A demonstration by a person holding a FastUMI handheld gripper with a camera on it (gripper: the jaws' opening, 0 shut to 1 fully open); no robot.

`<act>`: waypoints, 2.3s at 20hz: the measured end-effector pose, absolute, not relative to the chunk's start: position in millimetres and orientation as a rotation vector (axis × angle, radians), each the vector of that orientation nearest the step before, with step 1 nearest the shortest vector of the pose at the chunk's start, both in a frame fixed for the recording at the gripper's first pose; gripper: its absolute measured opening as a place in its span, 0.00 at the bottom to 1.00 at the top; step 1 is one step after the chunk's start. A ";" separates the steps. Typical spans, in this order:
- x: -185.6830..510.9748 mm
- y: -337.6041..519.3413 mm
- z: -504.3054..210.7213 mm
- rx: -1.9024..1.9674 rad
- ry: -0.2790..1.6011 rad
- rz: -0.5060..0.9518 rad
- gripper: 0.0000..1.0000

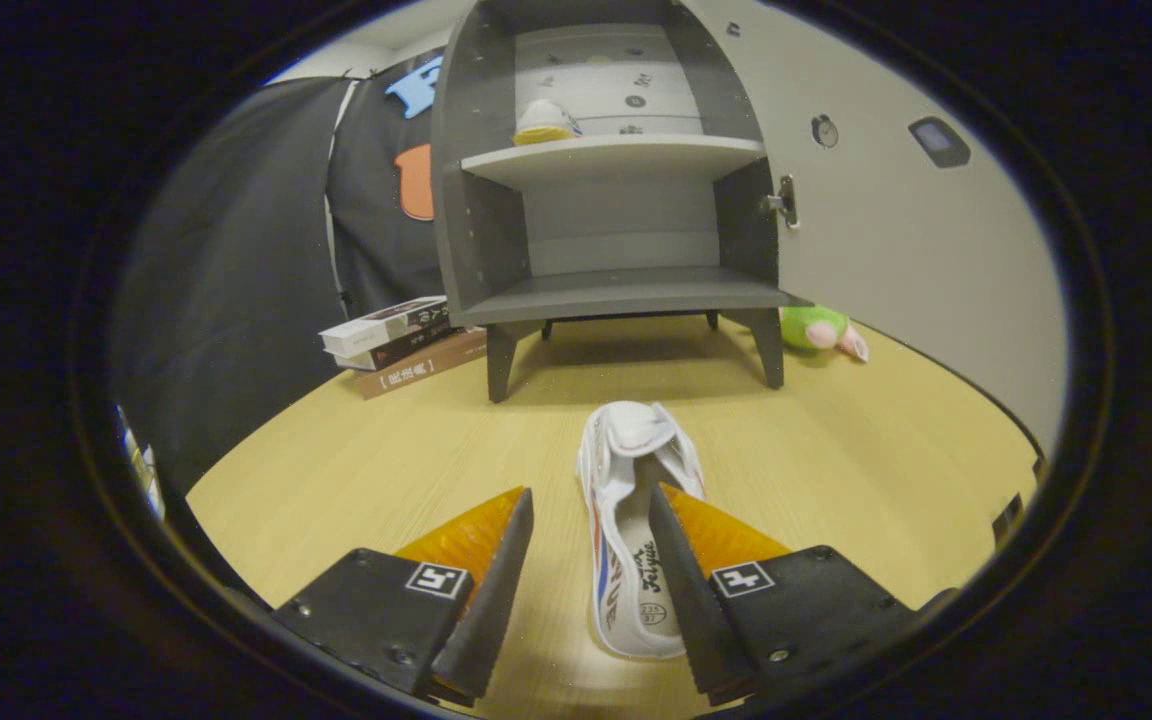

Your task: Open the shoe cabinet door, grab the shoes and put them into the shoe cabinet, then close the shoe cabinet door.

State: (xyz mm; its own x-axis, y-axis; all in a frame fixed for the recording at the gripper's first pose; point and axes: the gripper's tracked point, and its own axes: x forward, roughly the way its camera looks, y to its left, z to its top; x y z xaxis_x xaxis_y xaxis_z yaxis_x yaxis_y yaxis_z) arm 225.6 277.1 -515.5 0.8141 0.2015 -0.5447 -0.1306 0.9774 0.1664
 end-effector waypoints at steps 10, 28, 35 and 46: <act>250.0 267.5 -510.2 0.157 0.554 0.111 0.04; 293.1 231.1 -292.1 0.097 0.256 0.145 0.04; 352.7 232.5 -199.4 0.056 0.145 0.131 0.04; 513.5 235.5 -151.2 0.036 0.210 0.085 0.04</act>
